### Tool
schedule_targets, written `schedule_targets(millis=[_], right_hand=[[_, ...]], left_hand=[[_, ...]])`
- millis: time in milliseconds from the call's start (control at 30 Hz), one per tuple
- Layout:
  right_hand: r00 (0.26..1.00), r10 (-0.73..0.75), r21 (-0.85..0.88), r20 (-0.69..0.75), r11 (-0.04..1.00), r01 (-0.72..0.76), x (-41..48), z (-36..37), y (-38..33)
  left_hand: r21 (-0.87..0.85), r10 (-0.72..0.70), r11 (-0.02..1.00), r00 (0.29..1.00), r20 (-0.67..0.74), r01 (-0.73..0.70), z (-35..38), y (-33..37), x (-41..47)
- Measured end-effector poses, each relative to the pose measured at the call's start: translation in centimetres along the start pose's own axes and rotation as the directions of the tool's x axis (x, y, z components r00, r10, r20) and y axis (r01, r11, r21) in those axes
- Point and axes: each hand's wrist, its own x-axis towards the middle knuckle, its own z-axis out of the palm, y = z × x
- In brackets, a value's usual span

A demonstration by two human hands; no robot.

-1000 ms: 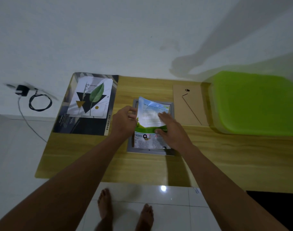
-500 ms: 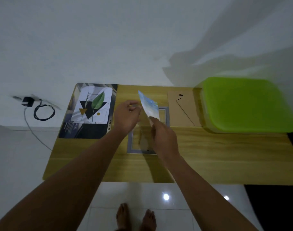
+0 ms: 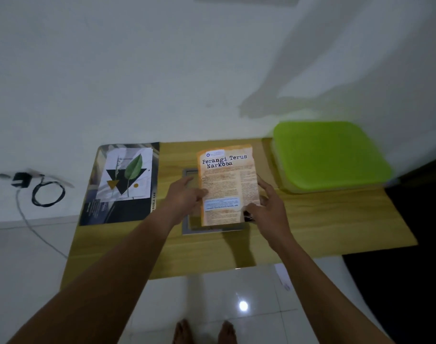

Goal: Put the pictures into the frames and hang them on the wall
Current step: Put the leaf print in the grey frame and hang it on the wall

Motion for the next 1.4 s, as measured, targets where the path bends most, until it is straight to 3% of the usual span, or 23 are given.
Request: schedule_targets(millis=[100, 233, 367, 633, 733, 800, 900, 1000, 1233, 1400], right_hand=[[0.999, -0.006, -0.098, 0.053, 0.995, 0.011, -0.4, -2.4, 0.6], [0.998, 0.061, -0.145, 0.0, 0.988, -0.06, -0.1, -6.5, 2.8], [0.996, 0.085, -0.316, 0.002, 0.945, -0.08, 0.7, -11.1, 6.4], [0.99, 0.141, -0.491, 0.017, 0.863, -0.115, 1.7, -17.9, 11.0], [0.993, 0.107, -0.597, 0.043, 0.8, -0.06, 2.4, -18.6, 11.5], [0.998, 0.051, -0.718, 0.04, 0.696, -0.006, 2.7, -18.9, 11.6], [0.986, -0.01, -0.873, 0.169, 0.463, 0.154, 2.9, -19.2, 12.1], [0.956, -0.001, -0.897, 0.293, 0.347, 0.275, 3.0, -19.4, 12.4], [0.939, -0.042, -0.872, 0.343, 0.357, 0.334, 3.1, -20.1, 12.2], [0.919, 0.089, -0.878, 0.385, 0.341, 0.335, 3.9, -20.7, 13.1]], left_hand=[[0.247, 0.129, 0.96, 0.991, 0.027, -0.132, 1.9, -0.7, -1.0], [0.371, 0.201, 0.902, 0.975, 0.095, -0.222, 5.0, -3.4, -0.9], [0.492, 0.304, 0.807, 0.944, 0.126, -0.326, 9.4, -6.4, -0.9], [0.665, 0.306, 0.671, 0.939, 0.155, -0.328, 17.6, -10.9, 0.3], [0.78, 0.337, 0.551, 0.934, 0.118, -0.297, 18.9, -11.6, 0.8], [0.861, 0.353, 0.443, 0.931, 0.089, -0.25, 19.4, -11.7, 0.9], [0.945, 0.393, 0.162, 0.897, 0.202, -0.284, 19.6, -11.9, 1.1], [0.941, 0.358, 0.011, 0.88, 0.313, -0.338, 19.7, -12.2, 1.5], [0.93, 0.286, 0.012, 0.892, 0.349, -0.368, 19.3, -12.4, 1.3], [0.927, 0.285, 0.039, 0.893, 0.348, -0.373, 19.1, -12.4, 1.4]])
